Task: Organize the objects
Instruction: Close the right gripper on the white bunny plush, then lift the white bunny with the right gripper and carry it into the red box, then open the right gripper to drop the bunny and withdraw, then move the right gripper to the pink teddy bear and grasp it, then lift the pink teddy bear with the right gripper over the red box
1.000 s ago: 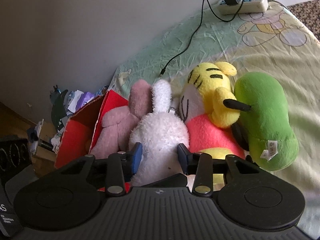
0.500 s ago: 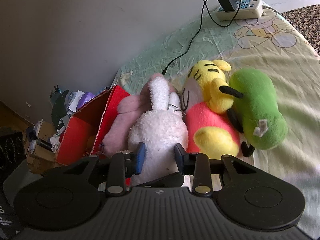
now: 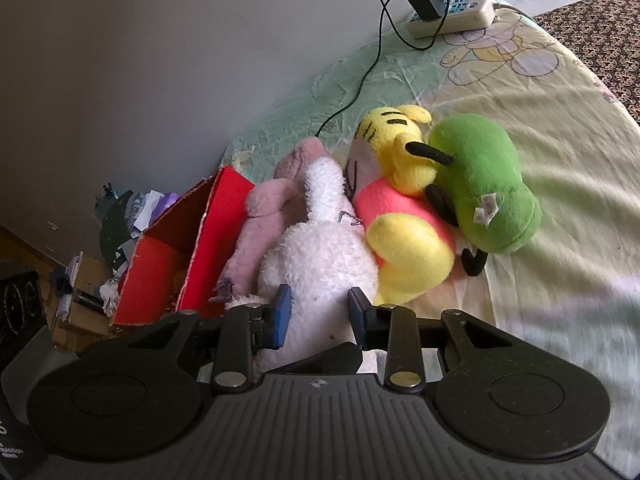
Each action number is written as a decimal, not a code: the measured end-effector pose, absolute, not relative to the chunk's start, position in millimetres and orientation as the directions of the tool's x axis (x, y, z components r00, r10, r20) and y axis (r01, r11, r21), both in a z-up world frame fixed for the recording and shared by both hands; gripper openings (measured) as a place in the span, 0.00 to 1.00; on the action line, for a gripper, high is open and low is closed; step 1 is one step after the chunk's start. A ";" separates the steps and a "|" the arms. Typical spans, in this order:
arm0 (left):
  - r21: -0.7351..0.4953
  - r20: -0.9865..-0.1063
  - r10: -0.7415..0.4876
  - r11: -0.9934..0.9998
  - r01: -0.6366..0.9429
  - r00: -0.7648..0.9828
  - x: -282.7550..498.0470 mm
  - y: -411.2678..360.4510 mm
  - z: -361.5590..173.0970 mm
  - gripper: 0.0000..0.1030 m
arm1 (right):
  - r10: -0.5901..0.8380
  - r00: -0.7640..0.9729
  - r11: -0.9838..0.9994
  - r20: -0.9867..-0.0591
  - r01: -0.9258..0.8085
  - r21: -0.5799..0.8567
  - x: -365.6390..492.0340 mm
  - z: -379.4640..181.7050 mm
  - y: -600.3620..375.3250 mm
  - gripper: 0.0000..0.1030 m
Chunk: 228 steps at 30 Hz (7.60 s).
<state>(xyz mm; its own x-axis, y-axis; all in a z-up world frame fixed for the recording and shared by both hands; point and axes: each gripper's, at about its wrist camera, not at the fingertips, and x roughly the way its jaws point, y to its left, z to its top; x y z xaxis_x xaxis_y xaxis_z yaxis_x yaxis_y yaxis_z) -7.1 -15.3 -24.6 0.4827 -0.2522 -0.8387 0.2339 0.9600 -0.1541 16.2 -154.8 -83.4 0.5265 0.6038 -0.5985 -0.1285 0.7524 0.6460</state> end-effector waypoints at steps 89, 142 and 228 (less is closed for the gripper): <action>0.047 -0.730 0.058 0.998 -0.034 0.681 -16.0 305.4 14.4 0.60 | 0.763 0.470 0.620 -0.443 -0.340 0.707 71.7 -56.9 120.8 0.29; -0.208 -0.813 -0.266 0.964 0.168 0.518 52.0 35.8 -47.1 0.65 | 0.610 0.620 0.694 -0.493 -0.118 0.711 64.5 -85.3 -142.6 0.46; -0.163 -0.639 -0.230 0.973 0.163 0.734 -25.4 239.4 39.3 0.65 | 0.740 0.606 0.628 -0.292 -0.466 0.624 40.8 -24.2 86.9 0.35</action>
<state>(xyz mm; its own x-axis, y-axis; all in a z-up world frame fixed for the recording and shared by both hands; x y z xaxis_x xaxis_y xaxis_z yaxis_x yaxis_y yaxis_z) -25.4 239.4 39.3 0.7338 -0.2295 -0.6394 0.1628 0.9732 -0.1626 40.8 86.9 -24.2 0.6060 0.7399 -0.2922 -0.4658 0.6278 0.6236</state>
